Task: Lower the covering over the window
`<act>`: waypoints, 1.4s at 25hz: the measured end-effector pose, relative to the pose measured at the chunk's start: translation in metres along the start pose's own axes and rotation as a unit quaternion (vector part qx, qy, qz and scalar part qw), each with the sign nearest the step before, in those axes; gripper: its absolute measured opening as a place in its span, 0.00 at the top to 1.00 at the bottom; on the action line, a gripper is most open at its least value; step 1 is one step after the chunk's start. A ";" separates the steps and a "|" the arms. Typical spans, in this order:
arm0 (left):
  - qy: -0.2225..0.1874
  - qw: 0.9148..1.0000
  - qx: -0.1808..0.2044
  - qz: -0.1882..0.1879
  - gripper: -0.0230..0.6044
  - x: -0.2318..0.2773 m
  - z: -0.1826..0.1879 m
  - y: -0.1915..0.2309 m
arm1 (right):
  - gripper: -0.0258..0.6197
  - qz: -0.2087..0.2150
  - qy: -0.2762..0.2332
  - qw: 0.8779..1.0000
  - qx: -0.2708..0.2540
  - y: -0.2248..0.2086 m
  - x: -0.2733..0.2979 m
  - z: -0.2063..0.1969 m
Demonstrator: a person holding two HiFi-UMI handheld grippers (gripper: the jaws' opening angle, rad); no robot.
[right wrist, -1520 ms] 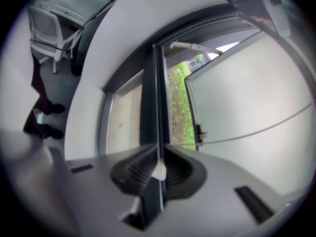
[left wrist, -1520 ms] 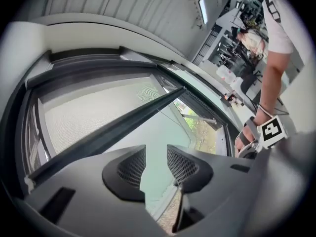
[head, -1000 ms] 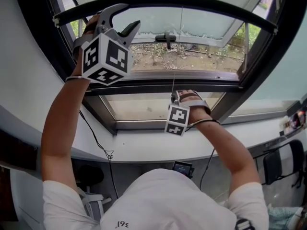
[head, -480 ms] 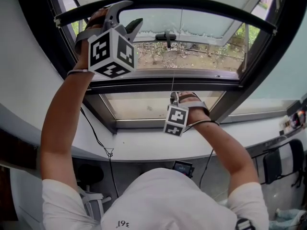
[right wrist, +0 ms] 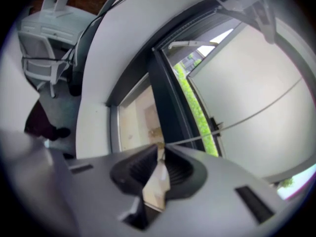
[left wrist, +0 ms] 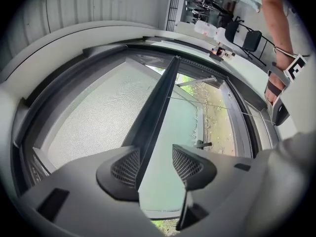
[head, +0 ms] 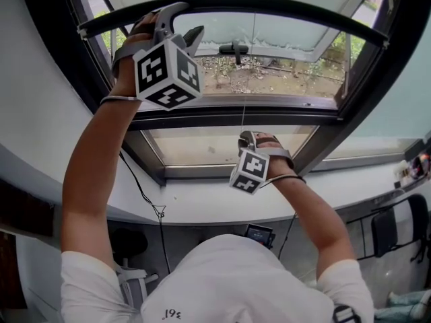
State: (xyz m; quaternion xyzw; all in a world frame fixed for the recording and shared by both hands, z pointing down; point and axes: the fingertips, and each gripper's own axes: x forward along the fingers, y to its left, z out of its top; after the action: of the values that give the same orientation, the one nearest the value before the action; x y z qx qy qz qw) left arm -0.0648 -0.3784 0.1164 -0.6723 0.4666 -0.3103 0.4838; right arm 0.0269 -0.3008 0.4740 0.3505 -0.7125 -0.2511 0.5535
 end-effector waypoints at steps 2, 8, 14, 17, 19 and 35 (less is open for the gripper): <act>0.002 1.000 -0.009 0.001 0.64 0.001 0.000 0.000 | 0.89 -0.001 -0.007 1.000 0.028 -0.001 0.000 -0.001; 0.030 0.999 0.020 0.006 0.72 0.002 -0.002 0.006 | 0.89 0.001 -0.019 0.999 0.048 0.002 0.000 0.002; 0.065 0.994 0.084 -0.007 0.76 0.005 -0.006 0.004 | 0.89 0.000 -0.023 0.999 0.041 0.005 -0.004 0.010; 0.081 0.993 0.082 -0.024 0.76 0.006 -0.008 0.002 | 0.89 0.002 -0.025 0.999 0.042 0.006 -0.003 0.012; 0.093 0.992 0.082 -0.030 0.76 0.006 -0.008 0.002 | 0.89 0.004 -0.027 0.999 0.041 0.008 -0.001 0.012; 0.132 0.985 0.088 -0.063 0.76 0.005 -0.024 -0.037 | 0.89 0.017 -0.103 0.967 0.230 0.016 0.016 -0.011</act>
State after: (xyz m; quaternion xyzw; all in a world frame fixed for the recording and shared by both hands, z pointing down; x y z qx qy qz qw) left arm -0.0714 -0.3882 0.1587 -0.6081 0.4539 -0.4658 0.4552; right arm 0.0312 -0.3032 0.4986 0.4286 -0.8101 -0.1051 0.3860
